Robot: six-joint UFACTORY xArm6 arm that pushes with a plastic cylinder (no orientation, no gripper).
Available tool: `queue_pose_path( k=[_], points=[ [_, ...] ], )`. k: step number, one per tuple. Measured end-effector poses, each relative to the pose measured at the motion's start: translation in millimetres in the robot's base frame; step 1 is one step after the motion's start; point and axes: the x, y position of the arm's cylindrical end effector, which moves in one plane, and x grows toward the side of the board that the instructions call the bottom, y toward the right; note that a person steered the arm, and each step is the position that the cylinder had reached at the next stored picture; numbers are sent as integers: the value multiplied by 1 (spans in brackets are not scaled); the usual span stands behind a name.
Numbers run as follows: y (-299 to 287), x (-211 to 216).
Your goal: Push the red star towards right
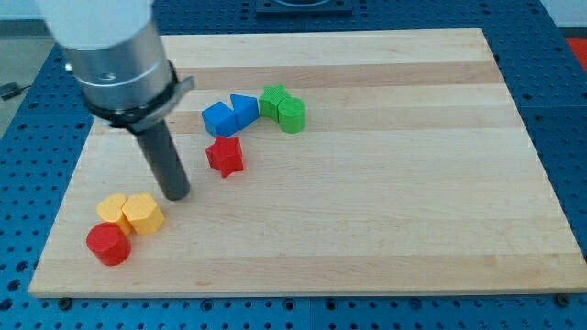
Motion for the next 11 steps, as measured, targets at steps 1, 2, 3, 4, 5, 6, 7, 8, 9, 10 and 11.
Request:
queue_pose_path(
  k=[1, 2, 3, 4, 5, 6, 7, 8, 9, 10, 11],
  points=[
    [-7, -27],
    [37, -48],
    [85, -48],
    [94, -48],
    [77, -39],
    [90, -21],
    [120, -20],
    [129, -19],
    [131, -2],
    [151, 3],
    [161, -4]
  ],
)
